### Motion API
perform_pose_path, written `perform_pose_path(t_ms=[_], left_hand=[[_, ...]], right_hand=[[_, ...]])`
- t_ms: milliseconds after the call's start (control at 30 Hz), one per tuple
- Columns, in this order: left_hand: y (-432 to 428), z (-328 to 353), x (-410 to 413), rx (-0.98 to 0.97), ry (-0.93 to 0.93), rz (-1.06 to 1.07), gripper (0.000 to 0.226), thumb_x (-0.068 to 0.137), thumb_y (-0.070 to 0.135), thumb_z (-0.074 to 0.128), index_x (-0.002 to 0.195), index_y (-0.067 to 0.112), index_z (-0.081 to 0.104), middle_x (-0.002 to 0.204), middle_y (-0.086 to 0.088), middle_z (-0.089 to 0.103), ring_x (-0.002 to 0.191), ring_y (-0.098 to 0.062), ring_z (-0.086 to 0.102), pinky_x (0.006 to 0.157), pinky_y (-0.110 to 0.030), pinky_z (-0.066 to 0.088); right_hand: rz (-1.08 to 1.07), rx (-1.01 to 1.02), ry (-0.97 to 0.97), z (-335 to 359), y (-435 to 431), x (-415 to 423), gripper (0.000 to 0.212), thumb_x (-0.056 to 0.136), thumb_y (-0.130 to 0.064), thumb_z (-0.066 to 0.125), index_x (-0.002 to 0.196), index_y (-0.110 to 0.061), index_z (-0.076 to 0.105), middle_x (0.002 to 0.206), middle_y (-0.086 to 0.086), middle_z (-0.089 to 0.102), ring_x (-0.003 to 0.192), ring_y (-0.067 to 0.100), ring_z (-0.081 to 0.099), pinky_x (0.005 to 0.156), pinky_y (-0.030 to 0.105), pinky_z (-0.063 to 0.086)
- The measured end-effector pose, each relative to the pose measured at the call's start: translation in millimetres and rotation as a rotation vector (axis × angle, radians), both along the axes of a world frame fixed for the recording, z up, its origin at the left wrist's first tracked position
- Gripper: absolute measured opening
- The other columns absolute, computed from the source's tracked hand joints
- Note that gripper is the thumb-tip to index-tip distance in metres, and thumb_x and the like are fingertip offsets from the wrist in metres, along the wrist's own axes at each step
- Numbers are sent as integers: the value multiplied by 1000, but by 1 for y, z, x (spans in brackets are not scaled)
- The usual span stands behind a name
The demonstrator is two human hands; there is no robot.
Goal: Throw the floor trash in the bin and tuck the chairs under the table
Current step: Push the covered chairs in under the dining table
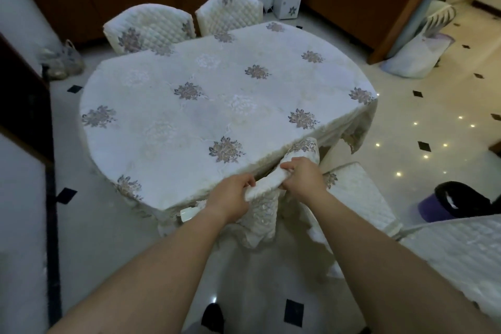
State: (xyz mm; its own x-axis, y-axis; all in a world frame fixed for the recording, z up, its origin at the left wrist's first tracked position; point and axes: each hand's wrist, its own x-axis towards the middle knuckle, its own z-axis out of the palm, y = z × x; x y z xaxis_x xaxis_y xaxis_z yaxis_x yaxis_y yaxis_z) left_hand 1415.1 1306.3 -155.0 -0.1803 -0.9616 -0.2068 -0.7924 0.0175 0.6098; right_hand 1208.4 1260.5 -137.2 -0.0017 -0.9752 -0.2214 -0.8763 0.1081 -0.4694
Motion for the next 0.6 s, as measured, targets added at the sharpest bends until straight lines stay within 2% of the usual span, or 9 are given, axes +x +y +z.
perform_pose_path(t_ms=[167, 267, 367, 467, 600], left_hand=[[-2, 4, -3, 33, 1, 41, 46, 74, 6, 63, 111, 34, 63, 114, 6, 65, 104, -19, 61, 83, -34, 52], [3, 7, -7, 44, -9, 96, 46, 76, 4, 60, 113, 32, 63, 117, 4, 64, 105, -20, 60, 82, -33, 50], [13, 10, -10, 64, -1, 175, 44, 78, 0, 57, 111, 29, 65, 118, 0, 65, 107, -21, 60, 87, -33, 50], [20, 13, -14, 78, -13, 233, 42, 80, -1, 55, 110, 27, 66, 115, 0, 65, 106, -21, 60, 84, -30, 48], [25, 15, -25, 69, -36, 280, 46, 77, -2, 56, 111, 27, 65, 116, -1, 66, 105, -23, 62, 80, -30, 47]], right_hand=[[-1, -21, -20, -3, -3, -3, 57, 74, -18, 86, 128, -21, 71, 146, 10, 55, 132, 27, 54, 104, 32, 43], [11, -29, -49, -2, 0, -5, 49, 77, -15, 80, 126, -16, 72, 141, 12, 58, 126, 31, 57, 96, 32, 46], [52, -7, -53, -1, 4, -4, 50, 79, -16, 72, 129, -14, 70, 135, 14, 57, 123, 34, 58, 97, 33, 46], [82, 12, -41, 2, 8, -6, 48, 81, -12, 72, 129, -12, 68, 139, 18, 53, 123, 36, 57, 100, 37, 46], [79, 7, -33, 4, 7, -10, 40, 81, -9, 69, 120, -11, 72, 135, 16, 54, 117, 36, 59, 96, 40, 49]])
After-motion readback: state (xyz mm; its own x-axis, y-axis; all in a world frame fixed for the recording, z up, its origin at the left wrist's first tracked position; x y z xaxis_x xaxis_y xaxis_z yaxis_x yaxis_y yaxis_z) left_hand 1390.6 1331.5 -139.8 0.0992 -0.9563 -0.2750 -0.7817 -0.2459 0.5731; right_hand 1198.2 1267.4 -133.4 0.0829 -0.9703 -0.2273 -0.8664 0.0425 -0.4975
